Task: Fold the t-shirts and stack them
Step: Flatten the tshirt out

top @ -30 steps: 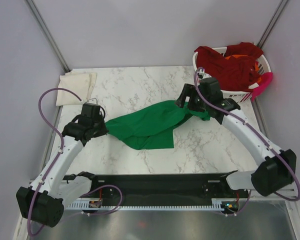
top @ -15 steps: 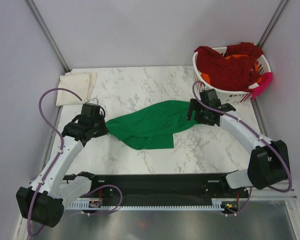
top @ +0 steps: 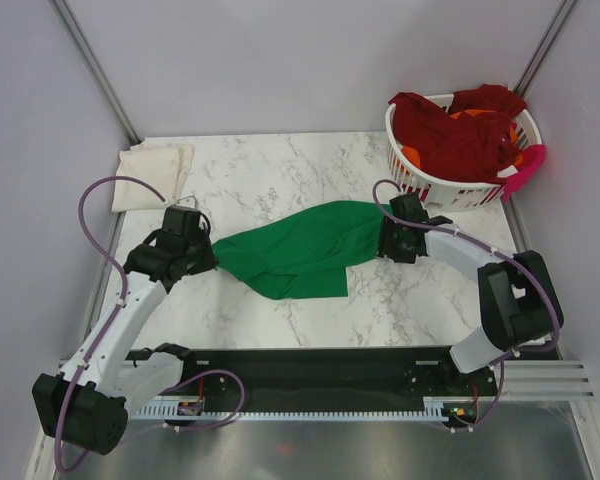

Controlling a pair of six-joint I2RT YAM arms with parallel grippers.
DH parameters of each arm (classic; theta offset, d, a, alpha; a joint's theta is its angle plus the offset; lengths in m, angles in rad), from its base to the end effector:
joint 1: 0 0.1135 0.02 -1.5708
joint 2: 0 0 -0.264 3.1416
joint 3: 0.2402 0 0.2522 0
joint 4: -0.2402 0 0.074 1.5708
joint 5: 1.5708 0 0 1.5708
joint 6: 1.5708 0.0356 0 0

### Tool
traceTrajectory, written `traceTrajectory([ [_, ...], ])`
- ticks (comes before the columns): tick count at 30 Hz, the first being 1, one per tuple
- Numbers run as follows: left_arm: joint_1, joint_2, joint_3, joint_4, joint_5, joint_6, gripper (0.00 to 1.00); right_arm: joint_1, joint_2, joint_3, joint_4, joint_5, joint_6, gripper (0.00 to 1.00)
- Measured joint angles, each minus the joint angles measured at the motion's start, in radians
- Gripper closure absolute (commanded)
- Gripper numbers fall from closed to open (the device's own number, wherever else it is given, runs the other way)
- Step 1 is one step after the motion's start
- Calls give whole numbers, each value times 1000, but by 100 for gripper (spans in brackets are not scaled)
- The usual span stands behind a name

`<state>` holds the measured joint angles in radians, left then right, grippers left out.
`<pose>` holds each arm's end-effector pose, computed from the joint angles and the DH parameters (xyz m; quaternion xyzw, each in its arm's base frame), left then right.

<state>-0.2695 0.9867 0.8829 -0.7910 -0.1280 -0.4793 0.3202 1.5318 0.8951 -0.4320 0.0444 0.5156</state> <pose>0.1869 -0.0469 0.2828 -0.1197 0.9341 -0.0649 0.3301 0.2806 0.0914 0.1839 0.1000 0.9633 0.0811 0.2357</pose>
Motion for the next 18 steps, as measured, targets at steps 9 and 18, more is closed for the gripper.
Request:
traceTrajectory([
  [9,0,4,0,0,0,0,98,-38,139,51,89,-2,-15,42],
  [18,0,15,0,0,0,0,98,-59,168,63,151,-11,-28,57],
])
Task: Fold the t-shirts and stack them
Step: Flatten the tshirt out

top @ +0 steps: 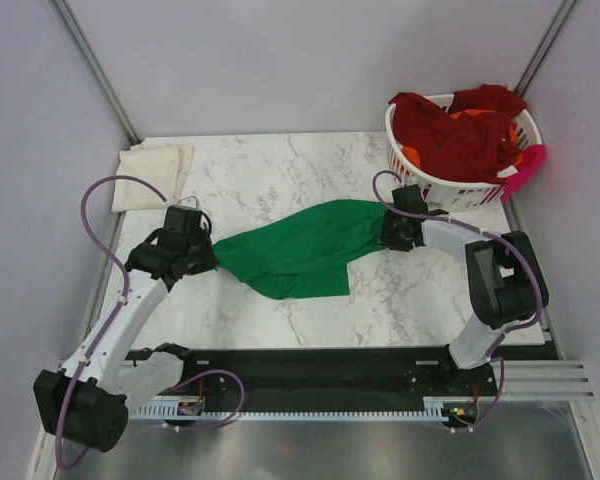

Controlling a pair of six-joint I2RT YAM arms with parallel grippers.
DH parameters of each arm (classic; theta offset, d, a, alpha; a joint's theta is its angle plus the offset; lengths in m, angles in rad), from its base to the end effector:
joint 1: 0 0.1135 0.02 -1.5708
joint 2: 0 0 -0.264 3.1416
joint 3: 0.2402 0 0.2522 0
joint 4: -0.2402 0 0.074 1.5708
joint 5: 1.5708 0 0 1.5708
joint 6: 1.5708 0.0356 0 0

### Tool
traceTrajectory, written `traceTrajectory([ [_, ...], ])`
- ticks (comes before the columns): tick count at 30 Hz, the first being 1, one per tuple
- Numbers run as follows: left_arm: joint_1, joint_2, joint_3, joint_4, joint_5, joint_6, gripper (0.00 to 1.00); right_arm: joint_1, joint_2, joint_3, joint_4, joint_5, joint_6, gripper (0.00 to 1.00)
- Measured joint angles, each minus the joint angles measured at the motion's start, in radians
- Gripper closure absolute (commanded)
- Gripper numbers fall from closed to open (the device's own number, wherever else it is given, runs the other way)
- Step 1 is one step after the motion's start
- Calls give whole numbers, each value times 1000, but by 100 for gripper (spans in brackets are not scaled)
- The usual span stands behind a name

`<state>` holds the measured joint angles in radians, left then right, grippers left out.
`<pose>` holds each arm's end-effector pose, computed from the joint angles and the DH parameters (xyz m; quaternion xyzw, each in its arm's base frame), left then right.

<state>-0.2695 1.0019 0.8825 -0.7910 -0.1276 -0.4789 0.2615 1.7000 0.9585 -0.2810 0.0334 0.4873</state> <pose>0.1894 -0.0476 0.2800 -0.1192 0.9367 -0.0621 0.3232 0.3213 0.0848 0.1606 0.1129 0.9559 0.0840 0.2578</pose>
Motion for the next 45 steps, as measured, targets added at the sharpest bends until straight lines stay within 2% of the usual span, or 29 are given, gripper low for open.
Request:
traceTrajectory([
  [1,0,0,0,0,0,0,98,0,3,0,6,-5,-3,68],
  [3,0,1,0,0,0,0,98,-3,13,0,21,-16,-8,76],
  [4,0,1,0,0,0,0,98,-4,16,0,29,-22,-10,84],
  [6,0,3,0,0,0,0,98,-5,20,0,40,-38,-10,91],
  [7,0,3,0,0,0,0,98,-5,23,0,42,-42,-9,98],
  [8,0,4,0,0,0,0,98,-5,25,0,43,-48,-12,100],
  [16,0,-15,0,0,18,5,98,-6,-23,3,3,-80,-13,100],
  [20,0,-155,37,-31,37,26,98,-9,-157,82,-126,-102,-29,100],
  [25,0,-275,358,-96,54,79,98,-10,-401,332,-285,-139,-48,100],
  [29,0,-325,629,-90,111,158,98,-12,-574,564,-362,-261,-77,100],
  [33,0,-361,877,-93,211,234,98,-10,-724,720,-423,-387,-119,100],
  [36,0,-367,1026,-85,263,265,98,-1,-835,776,-443,-431,-134,100],
  [40,0,-380,1114,-63,295,281,98,3,-949,811,-426,-449,-133,100],
  [45,0,-359,1136,-44,274,290,98,3,-921,845,-388,-441,-122,100],
])
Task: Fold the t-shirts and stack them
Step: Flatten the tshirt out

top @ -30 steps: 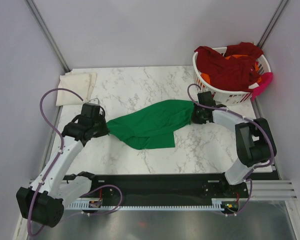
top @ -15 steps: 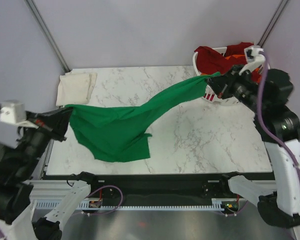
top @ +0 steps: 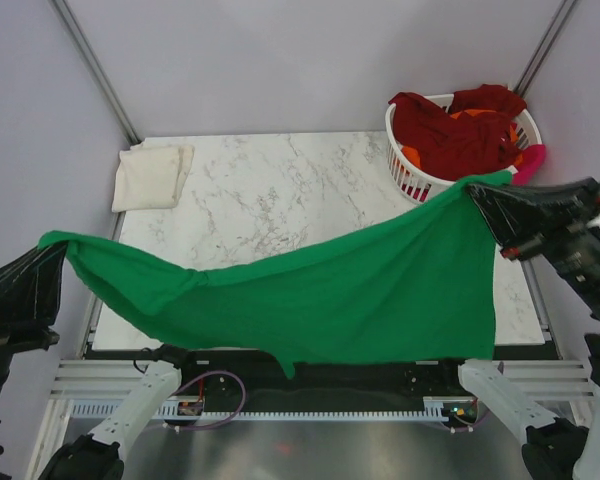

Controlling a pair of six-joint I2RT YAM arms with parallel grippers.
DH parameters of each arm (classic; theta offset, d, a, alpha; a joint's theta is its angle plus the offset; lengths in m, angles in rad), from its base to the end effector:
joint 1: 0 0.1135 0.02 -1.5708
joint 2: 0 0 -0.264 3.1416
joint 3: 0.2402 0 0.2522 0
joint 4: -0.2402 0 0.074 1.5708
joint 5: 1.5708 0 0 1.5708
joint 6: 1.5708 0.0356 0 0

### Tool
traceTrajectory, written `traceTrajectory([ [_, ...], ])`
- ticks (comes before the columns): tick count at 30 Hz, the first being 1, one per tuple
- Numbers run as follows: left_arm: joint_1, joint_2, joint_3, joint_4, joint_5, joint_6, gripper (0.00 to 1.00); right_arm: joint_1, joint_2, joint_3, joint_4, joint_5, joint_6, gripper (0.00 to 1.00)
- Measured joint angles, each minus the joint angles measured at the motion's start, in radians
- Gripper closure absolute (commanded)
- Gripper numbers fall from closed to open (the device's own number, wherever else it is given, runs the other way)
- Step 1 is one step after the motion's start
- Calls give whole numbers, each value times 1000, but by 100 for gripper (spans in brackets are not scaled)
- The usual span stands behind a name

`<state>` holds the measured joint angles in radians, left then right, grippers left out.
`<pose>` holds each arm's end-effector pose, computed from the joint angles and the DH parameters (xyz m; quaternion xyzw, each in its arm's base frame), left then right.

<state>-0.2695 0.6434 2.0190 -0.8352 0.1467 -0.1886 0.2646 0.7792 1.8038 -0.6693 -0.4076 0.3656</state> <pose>-0.1064 0.0240 0.5800 0.0836 0.4884 -0.2322 0.8370 0.0042 0.0158 0.5766 -0.1377 0.5669 0.3590 0.7285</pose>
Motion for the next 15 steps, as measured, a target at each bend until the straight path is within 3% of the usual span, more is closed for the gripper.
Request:
traceTrajectory([
  [5,0,128,-50,48,-105,55,98,2,230,-30,32,87,13,100],
  [9,4,405,-66,115,-245,111,98,-14,586,-21,59,192,33,100],
  [11,39,629,-43,140,-289,137,98,-33,795,6,72,221,54,100],
  [12,57,752,-20,148,-296,143,98,-44,917,39,76,233,66,93],
  [14,112,1035,85,166,-300,149,76,-63,1173,155,37,254,90,44],
  [15,140,1190,166,147,-291,145,53,-68,1304,266,-8,266,95,20],
])
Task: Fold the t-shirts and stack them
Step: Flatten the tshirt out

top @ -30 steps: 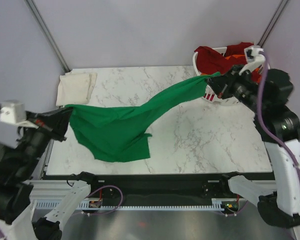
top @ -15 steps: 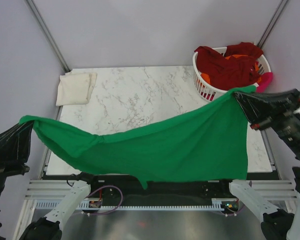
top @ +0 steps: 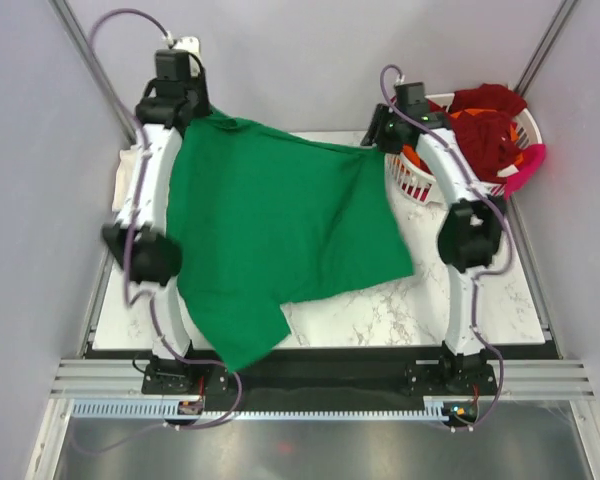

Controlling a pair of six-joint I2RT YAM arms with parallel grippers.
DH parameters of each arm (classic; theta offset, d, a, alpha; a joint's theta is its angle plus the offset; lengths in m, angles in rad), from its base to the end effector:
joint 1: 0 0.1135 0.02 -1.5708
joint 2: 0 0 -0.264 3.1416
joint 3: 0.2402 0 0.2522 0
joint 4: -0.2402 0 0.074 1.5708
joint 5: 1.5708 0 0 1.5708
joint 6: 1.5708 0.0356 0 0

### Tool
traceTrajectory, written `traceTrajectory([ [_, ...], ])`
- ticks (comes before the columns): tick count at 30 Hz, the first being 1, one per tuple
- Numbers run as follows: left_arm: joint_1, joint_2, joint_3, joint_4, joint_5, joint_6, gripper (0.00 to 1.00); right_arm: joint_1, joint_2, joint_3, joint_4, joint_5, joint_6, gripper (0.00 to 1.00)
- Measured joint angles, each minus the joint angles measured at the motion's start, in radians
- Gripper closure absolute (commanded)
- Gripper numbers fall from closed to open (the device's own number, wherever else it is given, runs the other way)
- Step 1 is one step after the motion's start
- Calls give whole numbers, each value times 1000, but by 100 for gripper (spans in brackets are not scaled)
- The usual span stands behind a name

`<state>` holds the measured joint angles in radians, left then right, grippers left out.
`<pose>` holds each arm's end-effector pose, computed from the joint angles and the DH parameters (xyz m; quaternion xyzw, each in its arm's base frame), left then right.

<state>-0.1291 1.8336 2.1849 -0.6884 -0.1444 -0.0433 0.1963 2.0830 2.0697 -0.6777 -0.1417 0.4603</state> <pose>0.3983 -0.0465 0.4729 -0.0068 0.8146 0.0089 0.5799 0.4691 0.0984 0.3307 0.0889 0.8986 0.1976 0.3814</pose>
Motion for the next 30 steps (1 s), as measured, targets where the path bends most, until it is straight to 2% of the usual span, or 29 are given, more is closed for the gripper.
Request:
traceTrajectory([
  [1,29,199,138,-56,26,-12,10,-5,103,93,-13,10,5,8],
  [2,50,354,278,-90,52,-32,4,-10,230,236,-77,19,6,2],
  [3,79,518,376,-81,87,-68,2,-13,313,338,-87,-15,11,2],
  [4,103,608,378,-90,120,-89,0,-7,343,377,-87,-4,8,2],
  [6,140,694,283,-154,152,-130,0,9,317,357,-111,13,8,2],
  [7,158,696,203,-181,162,-147,0,11,288,328,-102,20,7,2],
  [9,183,686,134,-225,172,-164,0,9,175,220,-79,41,6,2],
  [12,188,596,120,-226,182,-178,0,0,28,139,-61,47,2,2],
  [15,169,422,81,-206,198,-190,0,-1,-118,56,-10,49,-9,2],
  [20,111,89,-71,-162,199,-200,4,59,-333,-246,106,49,-20,2],
  [23,48,-92,-270,-124,191,-219,4,89,-336,-404,140,29,-20,2],
  [26,-17,-219,-513,-92,181,-252,4,86,-273,-470,140,28,-24,2],
  [30,-69,-350,-946,-13,239,-320,4,76,-156,-487,144,47,-48,2],
])
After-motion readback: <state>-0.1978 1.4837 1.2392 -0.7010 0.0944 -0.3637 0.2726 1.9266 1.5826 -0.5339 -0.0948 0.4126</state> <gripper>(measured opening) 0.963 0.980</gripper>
